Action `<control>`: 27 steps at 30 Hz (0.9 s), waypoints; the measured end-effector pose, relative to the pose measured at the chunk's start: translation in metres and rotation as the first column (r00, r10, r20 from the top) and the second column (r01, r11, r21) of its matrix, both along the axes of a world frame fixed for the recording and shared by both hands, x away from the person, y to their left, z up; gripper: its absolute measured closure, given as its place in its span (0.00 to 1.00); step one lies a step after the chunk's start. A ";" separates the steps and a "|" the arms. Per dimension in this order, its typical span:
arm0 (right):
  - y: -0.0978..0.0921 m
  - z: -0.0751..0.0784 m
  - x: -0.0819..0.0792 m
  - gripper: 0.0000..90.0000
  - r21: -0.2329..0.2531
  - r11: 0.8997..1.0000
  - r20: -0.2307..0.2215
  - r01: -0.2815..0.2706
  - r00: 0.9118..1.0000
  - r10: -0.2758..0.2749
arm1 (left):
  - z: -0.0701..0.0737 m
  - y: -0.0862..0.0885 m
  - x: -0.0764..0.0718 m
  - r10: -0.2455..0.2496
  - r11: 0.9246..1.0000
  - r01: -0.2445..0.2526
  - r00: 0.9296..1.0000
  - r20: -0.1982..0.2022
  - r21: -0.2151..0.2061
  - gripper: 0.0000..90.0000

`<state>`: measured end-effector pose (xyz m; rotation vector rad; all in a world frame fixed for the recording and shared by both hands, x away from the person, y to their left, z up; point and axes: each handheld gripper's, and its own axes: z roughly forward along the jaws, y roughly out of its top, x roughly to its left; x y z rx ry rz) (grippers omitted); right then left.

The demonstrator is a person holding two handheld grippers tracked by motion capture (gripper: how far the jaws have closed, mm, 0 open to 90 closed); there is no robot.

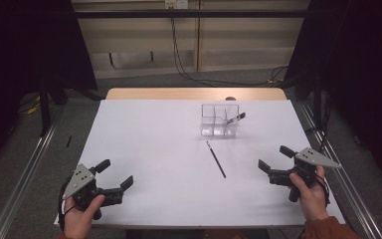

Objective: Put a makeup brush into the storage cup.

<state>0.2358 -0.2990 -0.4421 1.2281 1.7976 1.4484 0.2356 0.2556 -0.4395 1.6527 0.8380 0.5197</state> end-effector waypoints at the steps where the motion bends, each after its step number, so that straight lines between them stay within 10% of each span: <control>1: -0.001 0.000 -0.002 0.00 0.001 1.000 0.005 0.004 1.000 -0.004 | 0.000 0.000 -0.001 0.003 1.000 -0.003 1.000 0.002 -0.004 0.03; 27: -0.005 -0.008 -0.027 0.00 0.000 1.000 0.019 0.005 1.000 -0.005 | 0.001 0.000 -0.003 0.009 1.000 -0.009 1.000 0.004 0.000 0.03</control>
